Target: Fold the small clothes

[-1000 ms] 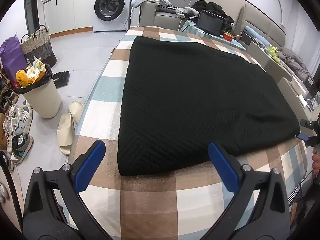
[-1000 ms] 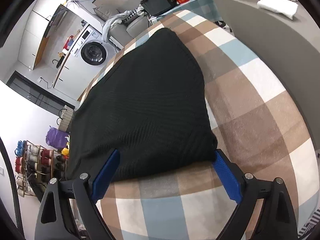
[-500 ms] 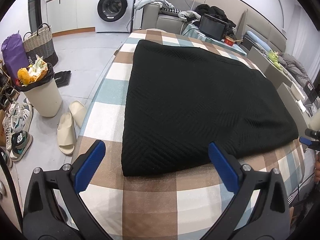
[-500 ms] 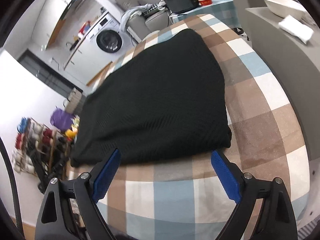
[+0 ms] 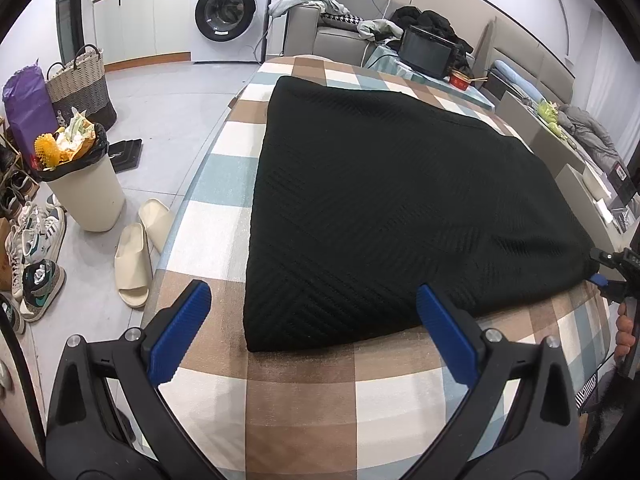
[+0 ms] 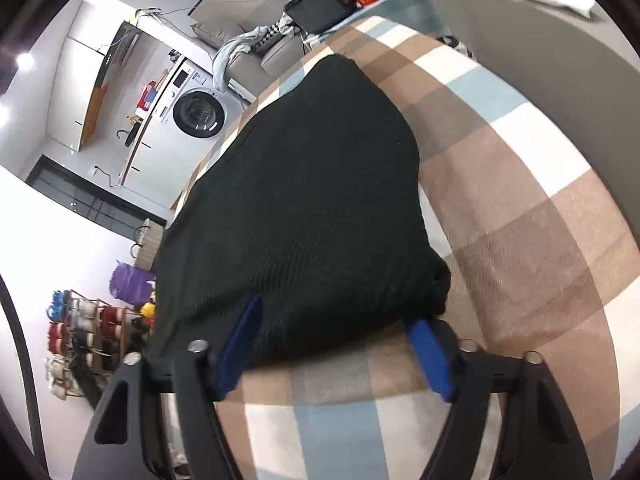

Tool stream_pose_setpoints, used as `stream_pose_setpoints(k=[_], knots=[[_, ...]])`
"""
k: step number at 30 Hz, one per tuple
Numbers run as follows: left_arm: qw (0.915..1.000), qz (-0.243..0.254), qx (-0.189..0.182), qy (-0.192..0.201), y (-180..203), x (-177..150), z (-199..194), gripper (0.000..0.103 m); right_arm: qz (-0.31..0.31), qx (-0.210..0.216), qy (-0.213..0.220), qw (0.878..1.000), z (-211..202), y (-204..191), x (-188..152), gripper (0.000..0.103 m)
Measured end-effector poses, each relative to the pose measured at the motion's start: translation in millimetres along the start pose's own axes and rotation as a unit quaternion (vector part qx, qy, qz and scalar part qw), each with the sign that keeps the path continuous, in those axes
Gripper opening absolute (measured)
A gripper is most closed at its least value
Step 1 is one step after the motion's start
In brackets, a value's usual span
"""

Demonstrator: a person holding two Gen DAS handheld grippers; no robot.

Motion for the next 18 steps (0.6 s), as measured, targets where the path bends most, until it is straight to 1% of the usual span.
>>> stream_pose_setpoints(k=[1, 2, 4, 7, 10, 12, 14, 17, 18], knots=[[1.0, 0.0, 0.0, 0.0, -0.1, -0.1, 0.1, 0.102, 0.001, -0.004, 0.005, 1.0, 1.3, 0.4, 0.9, 0.05], [1.0, 0.0, 0.0, -0.001, 0.4, 0.0, 0.5, 0.102, 0.001, -0.014, 0.012, 1.0, 2.5, 2.0, 2.4, 0.044], [1.0, 0.0, 0.0, -0.002, 1.0, -0.8, 1.5, 0.102, -0.002, -0.024, 0.027, 0.999, 0.6, 4.0, 5.4, 0.024], [1.0, 0.001, 0.0, -0.002, 0.6, -0.9, 1.9, 0.102, -0.025, -0.008, 0.056, 0.998, -10.4, -9.3, 8.9, 0.012], [1.0, -0.001, 0.001, -0.002, -0.5, -0.6, 1.7, 0.102, -0.063, 0.007, 0.087, 0.994, -30.6, -27.0, 11.4, 0.01], [1.0, -0.001, 0.002, -0.003, -1.8, -0.5, 2.2, 0.102, -0.063, -0.009, 0.082, 0.995, -33.7, -23.3, 11.7, 0.01], [1.0, -0.003, 0.004, -0.004, -3.9, -0.8, 3.0, 0.102, -0.054, -0.03, 0.063, 0.996, -25.5, -12.9, 10.3, 0.01], [1.0, 0.0, 0.004, -0.007, -4.9, -0.8, 4.8, 0.102, -0.027, -0.025, 0.049, 0.998, -16.5, -3.0, 9.3, 0.01], [1.0, 0.001, 0.005, -0.008, -5.0, -0.6, 5.0, 0.102, -0.025, -0.022, 0.053, 0.998, -17.0, -3.1, 10.1, 0.01]])
Point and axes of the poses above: each gripper's, at about its wrist camera, not at the fingertips, and z roughly the way its jaws point, y to its right, x to its top, the point moved 9 cm from there along z, roughly the way its jaws point, and after that the axes turned 7 degrees about -y, right-handed, at the moved point
